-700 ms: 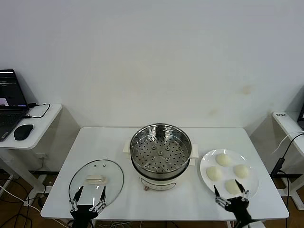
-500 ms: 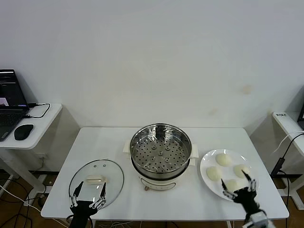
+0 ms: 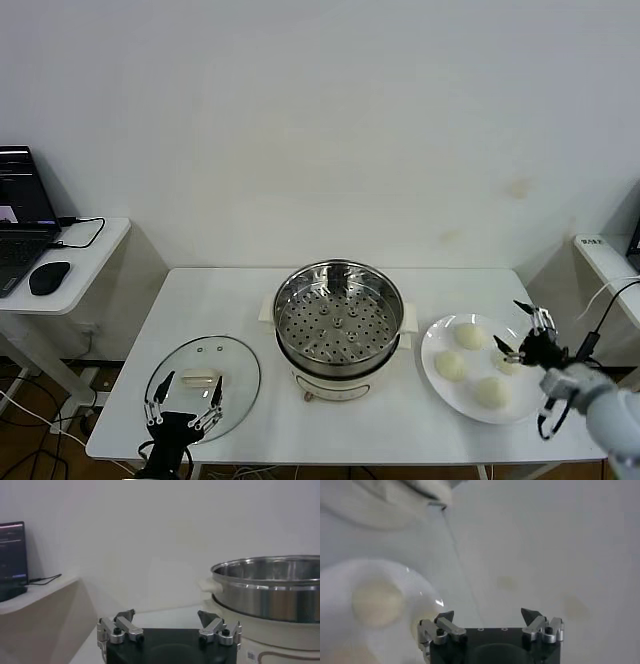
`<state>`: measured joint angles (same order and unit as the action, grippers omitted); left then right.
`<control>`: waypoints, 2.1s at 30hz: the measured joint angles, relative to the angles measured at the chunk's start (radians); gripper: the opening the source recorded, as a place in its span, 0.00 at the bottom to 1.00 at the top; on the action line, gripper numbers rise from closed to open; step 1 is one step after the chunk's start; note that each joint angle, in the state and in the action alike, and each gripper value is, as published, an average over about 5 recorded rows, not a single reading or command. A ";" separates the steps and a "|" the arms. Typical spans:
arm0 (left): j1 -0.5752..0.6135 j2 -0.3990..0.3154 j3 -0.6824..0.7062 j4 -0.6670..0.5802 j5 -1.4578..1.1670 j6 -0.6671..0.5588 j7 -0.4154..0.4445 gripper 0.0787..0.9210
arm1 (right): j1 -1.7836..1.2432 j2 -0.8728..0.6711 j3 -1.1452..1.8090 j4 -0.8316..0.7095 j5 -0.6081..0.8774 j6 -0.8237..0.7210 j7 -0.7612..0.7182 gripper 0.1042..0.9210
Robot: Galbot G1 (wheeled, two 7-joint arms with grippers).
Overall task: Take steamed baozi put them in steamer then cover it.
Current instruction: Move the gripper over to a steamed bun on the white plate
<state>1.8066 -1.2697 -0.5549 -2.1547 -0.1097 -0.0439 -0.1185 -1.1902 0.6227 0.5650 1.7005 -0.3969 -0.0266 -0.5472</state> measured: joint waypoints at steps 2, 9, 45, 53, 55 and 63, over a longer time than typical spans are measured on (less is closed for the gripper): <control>-0.001 0.000 0.000 0.000 0.004 0.002 0.000 0.88 | 0.074 -0.037 -0.072 -0.040 0.017 -0.001 -0.050 0.88; -0.005 0.001 -0.009 0.002 0.012 0.004 -0.001 0.88 | 0.372 -0.110 -0.382 -0.174 0.099 -0.003 -0.226 0.88; -0.008 0.002 -0.056 -0.009 0.011 0.007 0.001 0.88 | 1.047 0.119 -1.170 -0.667 0.104 0.019 -0.432 0.88; -0.011 0.004 -0.057 -0.008 0.011 0.007 0.001 0.88 | 1.053 0.146 -1.179 -0.705 0.084 0.014 -0.435 0.84; -0.011 0.005 -0.058 -0.007 0.011 0.007 0.001 0.88 | 1.055 0.149 -1.181 -0.712 0.082 0.013 -0.437 0.80; -0.012 0.006 -0.060 -0.007 0.010 0.006 0.001 0.88 | 1.062 0.157 -1.188 -0.728 0.080 0.011 -0.446 0.66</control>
<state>1.7950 -1.2640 -0.6150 -2.1620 -0.0996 -0.0375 -0.1177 -0.1281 0.7800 -0.6232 0.9730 -0.3166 -0.0153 -0.9928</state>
